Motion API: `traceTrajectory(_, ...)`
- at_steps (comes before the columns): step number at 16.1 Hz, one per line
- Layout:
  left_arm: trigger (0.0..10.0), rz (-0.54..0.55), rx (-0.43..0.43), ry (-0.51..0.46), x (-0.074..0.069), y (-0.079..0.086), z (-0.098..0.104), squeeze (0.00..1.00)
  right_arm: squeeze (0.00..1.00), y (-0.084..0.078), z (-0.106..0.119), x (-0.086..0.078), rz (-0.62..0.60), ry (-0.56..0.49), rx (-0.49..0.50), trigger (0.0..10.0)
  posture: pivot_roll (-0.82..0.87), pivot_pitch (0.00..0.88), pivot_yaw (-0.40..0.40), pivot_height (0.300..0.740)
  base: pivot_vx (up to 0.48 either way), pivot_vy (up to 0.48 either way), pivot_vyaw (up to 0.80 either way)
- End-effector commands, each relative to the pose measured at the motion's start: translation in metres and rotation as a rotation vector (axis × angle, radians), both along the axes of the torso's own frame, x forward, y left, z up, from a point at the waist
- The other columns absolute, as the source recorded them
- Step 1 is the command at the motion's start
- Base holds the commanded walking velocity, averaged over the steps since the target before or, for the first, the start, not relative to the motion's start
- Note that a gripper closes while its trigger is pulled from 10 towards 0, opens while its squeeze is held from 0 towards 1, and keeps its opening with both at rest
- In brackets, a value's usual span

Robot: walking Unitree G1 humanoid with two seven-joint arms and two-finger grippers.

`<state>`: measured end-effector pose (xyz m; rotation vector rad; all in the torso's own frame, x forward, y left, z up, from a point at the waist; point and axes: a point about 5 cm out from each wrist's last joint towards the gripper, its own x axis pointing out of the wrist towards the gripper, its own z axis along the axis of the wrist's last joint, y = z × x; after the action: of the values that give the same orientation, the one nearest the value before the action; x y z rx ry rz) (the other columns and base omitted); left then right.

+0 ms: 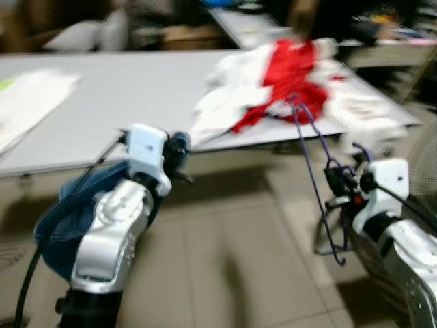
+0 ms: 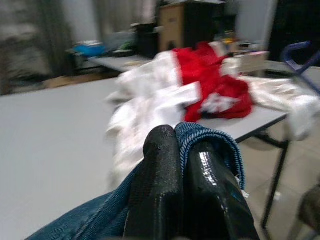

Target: Hang hanger

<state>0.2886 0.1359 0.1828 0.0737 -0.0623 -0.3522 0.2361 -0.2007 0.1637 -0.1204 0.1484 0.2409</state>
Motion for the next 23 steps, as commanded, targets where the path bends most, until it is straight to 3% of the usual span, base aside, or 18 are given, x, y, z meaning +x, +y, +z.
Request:
traceTrajectory(1,10.0,0.010,0.005,-0.029,0.001,0.004,0.007,0.00,0.00,0.007,0.009,-0.002,0.064,-0.031,0.009,10.0,-0.01,0.000,-0.013,0.740,0.379,0.000,-0.80)
traceTrajectory(5,10.0,0.035,0.016,-0.106,0.026,0.007,0.037,0.00,0.00,0.013,0.031,-0.022,0.442,-0.024,0.017,10.0,-0.01,0.000,-0.021,0.740,0.361,0.000,-0.11)
traceTrajectory(8,10.0,0.143,0.083,-0.159,0.055,0.029,0.063,0.00,0.00,0.006,0.037,-0.036,0.644,0.068,-0.035,10.0,0.00,0.000,-0.027,0.740,0.346,0.000,0.00)
traceTrajectory(12,10.0,0.183,0.089,-0.175,0.067,0.044,0.078,0.00,0.00,0.001,0.037,-0.034,0.677,0.092,-0.076,10.0,0.00,0.000,-0.025,0.740,0.355,0.000,0.00)
traceTrajectory(16,10.0,0.166,0.054,-0.201,0.069,0.042,0.087,0.00,0.00,0.016,0.038,-0.025,0.714,0.053,-0.056,10.0,0.01,0.000,-0.034,0.740,0.379,0.000,0.00)
traceTrajectory(19,10.0,0.172,0.047,-0.201,0.068,0.043,0.085,0.00,0.00,0.028,0.026,-0.026,0.780,0.095,-0.075,10.0,0.02,0.000,-0.037,0.740,0.375,0.000,0.00)
traceTrajectory(23,10.0,0.157,0.018,-0.238,0.069,0.043,0.099,0.00,0.00,0.033,0.029,-0.018,0.845,0.100,-0.088,10.0,0.02,0.000,-0.044,0.740,0.375,0.000,0.00)
